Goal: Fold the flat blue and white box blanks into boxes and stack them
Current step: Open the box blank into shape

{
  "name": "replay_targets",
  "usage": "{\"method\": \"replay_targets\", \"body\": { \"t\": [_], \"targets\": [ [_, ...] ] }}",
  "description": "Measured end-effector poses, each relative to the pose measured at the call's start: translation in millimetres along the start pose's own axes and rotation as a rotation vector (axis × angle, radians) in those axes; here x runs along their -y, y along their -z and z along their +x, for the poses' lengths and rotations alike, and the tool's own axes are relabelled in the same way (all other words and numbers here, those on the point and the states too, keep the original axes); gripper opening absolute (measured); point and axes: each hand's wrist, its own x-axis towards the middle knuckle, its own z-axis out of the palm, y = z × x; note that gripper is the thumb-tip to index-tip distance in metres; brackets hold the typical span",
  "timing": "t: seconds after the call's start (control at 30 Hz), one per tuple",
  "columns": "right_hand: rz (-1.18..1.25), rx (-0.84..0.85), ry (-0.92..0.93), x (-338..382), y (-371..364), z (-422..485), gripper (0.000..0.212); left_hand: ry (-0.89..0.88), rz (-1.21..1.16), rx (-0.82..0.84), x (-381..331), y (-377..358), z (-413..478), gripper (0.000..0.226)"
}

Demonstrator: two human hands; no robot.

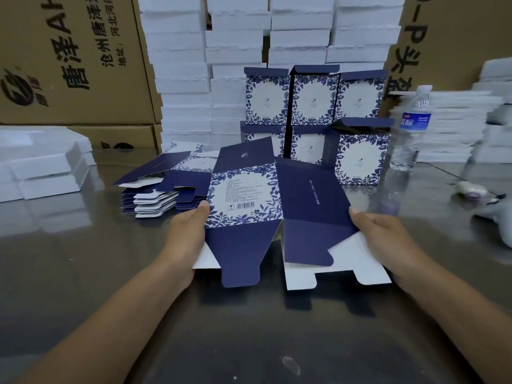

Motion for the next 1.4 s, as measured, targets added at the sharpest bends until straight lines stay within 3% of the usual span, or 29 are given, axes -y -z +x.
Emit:
{"method": "replay_targets", "body": {
  "t": [0.17,0.3,0.57,0.73,0.87,0.93,1.07,1.23,1.3,1.4],
  "targets": [
    [0.0,-0.063,-0.007,-1.9,0.2,1.3,0.041,0.052,-0.054,0.056,-2.0,-1.0,1.8,0.031],
    [0.032,-0.099,-0.03,-1.9,1.3,3.9,0.044,-0.018,0.058,0.08,2.3,-2.6,2.1,0.033],
    [0.02,-0.022,-0.075,1.7,3.0,1.5,0.051,0.017,-0.008,0.083,2.1,1.2,3.5,0.034],
    [-0.079,0.013,0.006,0.4,1.5,0.2,0.038,-0.015,0.024,0.071,3.8,2.1,4.5,0.037],
    [-0.186,-0.088,0.104,-4.4,0.0,3.1,0.034,-0.066,0.082,0.083,4.1,3.8,4.4,0.043],
    [-0.265,-0.126,0.182,-7.5,-2.9,3.2,0.018,-0.062,0.104,0.086,3.9,5.4,5.6,0.046],
    [-0.316,0.001,0.255,-10.2,-6.8,0.1,0.041,-0.016,0.084,0.114,-1.6,4.8,3.3,0.043],
    [-0.296,0.269,0.333,-11.0,-9.2,-7.5,0.08,-0.086,-0.063,0.364,-5.7,-2.6,-5.6,0.041],
    [-0.298,0.276,0.356,-8.8,-9.6,-9.3,0.085,-0.128,-0.006,0.439,-3.6,-7.7,-8.7,0.028],
    [-0.282,0.207,0.374,-7.6,-11.7,-8.8,0.075,-0.212,0.141,0.51,2.3,-12.2,-9.4,0.024]
  ]
}}
